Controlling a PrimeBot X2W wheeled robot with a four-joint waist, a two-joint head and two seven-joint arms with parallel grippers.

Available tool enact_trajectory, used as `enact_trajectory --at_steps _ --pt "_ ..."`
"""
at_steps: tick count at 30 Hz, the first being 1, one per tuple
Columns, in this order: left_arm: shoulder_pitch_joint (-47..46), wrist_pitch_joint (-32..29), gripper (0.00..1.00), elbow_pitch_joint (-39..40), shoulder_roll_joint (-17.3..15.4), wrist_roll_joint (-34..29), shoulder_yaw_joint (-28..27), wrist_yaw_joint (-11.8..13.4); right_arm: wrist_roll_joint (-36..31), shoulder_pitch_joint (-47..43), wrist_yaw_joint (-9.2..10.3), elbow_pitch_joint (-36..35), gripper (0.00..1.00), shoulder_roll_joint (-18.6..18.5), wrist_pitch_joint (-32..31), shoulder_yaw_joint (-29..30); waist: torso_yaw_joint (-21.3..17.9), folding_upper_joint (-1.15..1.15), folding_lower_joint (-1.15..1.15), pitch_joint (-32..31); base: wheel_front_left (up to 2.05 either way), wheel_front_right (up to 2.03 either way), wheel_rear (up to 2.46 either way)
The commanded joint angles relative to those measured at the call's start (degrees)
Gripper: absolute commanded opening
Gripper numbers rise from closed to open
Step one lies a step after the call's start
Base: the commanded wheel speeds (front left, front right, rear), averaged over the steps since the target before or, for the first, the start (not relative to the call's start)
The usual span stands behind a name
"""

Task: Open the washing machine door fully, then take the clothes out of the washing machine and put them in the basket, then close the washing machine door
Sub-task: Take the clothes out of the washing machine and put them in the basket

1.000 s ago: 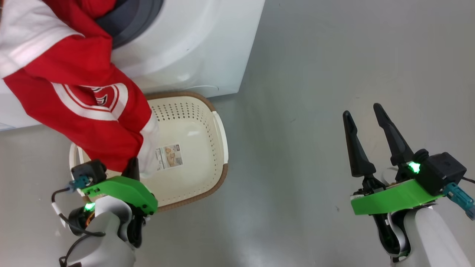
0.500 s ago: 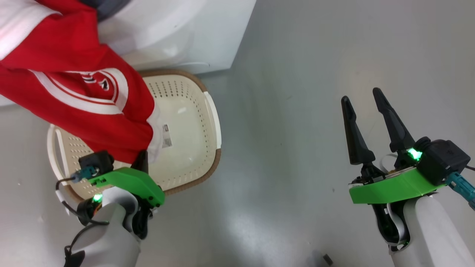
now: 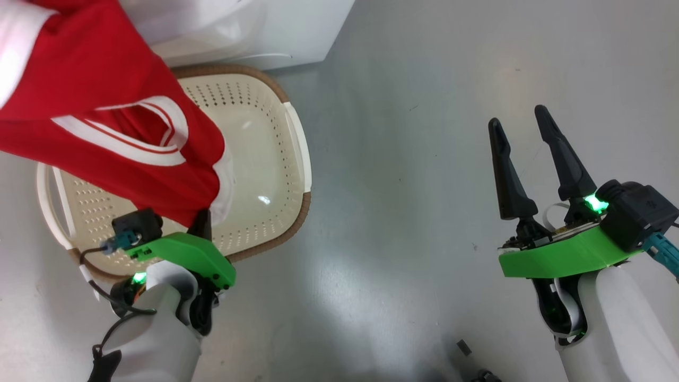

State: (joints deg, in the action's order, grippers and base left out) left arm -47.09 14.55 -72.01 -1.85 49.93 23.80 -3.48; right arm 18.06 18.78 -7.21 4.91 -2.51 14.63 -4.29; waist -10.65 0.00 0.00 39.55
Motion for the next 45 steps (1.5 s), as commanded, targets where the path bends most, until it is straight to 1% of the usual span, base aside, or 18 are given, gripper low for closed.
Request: enact_trajectory --at_steps 1,14,15,16,17,18,19,20,26,30,34,35,39,42,45 --pt "1.14 0.44 0.00 -0.18 -1.03 0.56 -0.30 0.45 0.46 -0.23 -0.28 -1.47 1.00 -0.37 0.37 -1.12 0.04 0.00 0.00 0.59 0.00 0.00 0.00" --pt "0.68 -1.04 0.00 -1.06 -1.03 3.42 3.01 0.95 0.34 0.36 -0.28 -1.45 1.00 -0.37 0.37 -1.38 0.26 0.00 0.00 1.94 0.00 0.00 0.00" --pt "0.55 -0.96 0.11 -1.11 -1.03 3.46 3.22 1.02 0.36 0.40 -0.28 -1.43 1.00 -0.37 0.37 -1.37 0.29 0.00 0.00 1.98 0.00 0.00 0.00" --pt "0.44 -0.86 0.32 -1.15 -1.03 3.54 3.37 1.07 0.37 0.42 -0.28 -1.41 1.00 -0.37 0.37 -1.38 0.32 0.00 0.00 1.99 0.00 0.00 0.00" --pt "0.34 -0.77 0.46 -1.20 -1.03 3.61 3.49 1.14 0.38 0.45 -0.28 -1.35 1.00 -0.37 0.37 -1.40 0.35 0.00 0.00 1.98 0.00 0.00 0.00" --pt "0.23 -0.64 0.74 -1.25 -1.03 3.58 3.64 1.29 0.41 0.49 -0.28 -1.28 1.00 -0.37 0.37 -1.41 0.39 0.00 0.00 1.95 0.00 0.00 0.00" --pt "0.13 -0.52 0.98 -1.29 -1.03 3.56 3.74 1.40 0.44 0.52 -0.28 -1.22 1.00 -0.37 0.37 -1.42 0.42 0.00 0.00 1.90 0.00 0.00 0.00" --pt "0.06 -0.42 1.00 -1.34 -1.03 3.56 3.81 1.47 0.48 0.55 -0.28 -1.15 1.00 -0.37 0.37 -1.42 0.46 0.00 0.00 1.84 0.00 0.00 0.00" --pt "-0.12 0.05 1.00 -1.55 -1.15 2.99 4.12 1.93 0.62 0.57 -0.28 -0.80 1.00 -0.37 0.37 -1.32 0.70 0.00 0.00 1.28 0.00 0.00 0.00" --pt "-0.36 0.34 1.00 -1.45 -1.56 2.22 4.14 1.66 0.75 0.52 -0.28 -0.60 1.00 -0.37 0.37 -1.27 1.03 0.00 0.00 0.59 0.00 0.00 0.00" --pt "-0.02 0.42 1.00 1.08 -2.37 1.04 3.14 1.61 0.71 0.35 -0.28 -0.38 1.00 -0.37 0.37 -1.00 1.61 0.00 0.00 -0.56 0.00 0.00 0.00" --pt "0.23 0.42 1.00 1.91 -2.55 0.75 2.69 1.61 0.67 0.30 -0.28 -0.32 1.00 -0.37 0.37 -0.91 1.75 0.00 0.00 -0.91 0.00 0.00 0.00" --pt "1.87 0.43 1.00 8.02 -4.06 -2.94 0.25 2.98 0.48 -0.33 -0.28 -0.40 1.00 -0.37 0.37 -0.44 2.51 0.00 0.00 -2.30 0.00 0.00 0.00" --pt "3.36 0.44 1.00 13.71 -4.98 -6.20 -2.45 4.71 0.29 -0.76 -0.28 -0.48 1.00 -0.37 0.37 -0.12 3.02 0.00 0.00 -2.91 0.00 0.00 0.00" --pt "5.47 0.44 1.00 19.95 -5.39 -9.30 -5.64 5.46 0.12 -1.07 -0.28 -0.63 1.00 -0.37 0.37 0.13 3.41 0.00 0.00 -3.28 0.00 0.00 0.00"
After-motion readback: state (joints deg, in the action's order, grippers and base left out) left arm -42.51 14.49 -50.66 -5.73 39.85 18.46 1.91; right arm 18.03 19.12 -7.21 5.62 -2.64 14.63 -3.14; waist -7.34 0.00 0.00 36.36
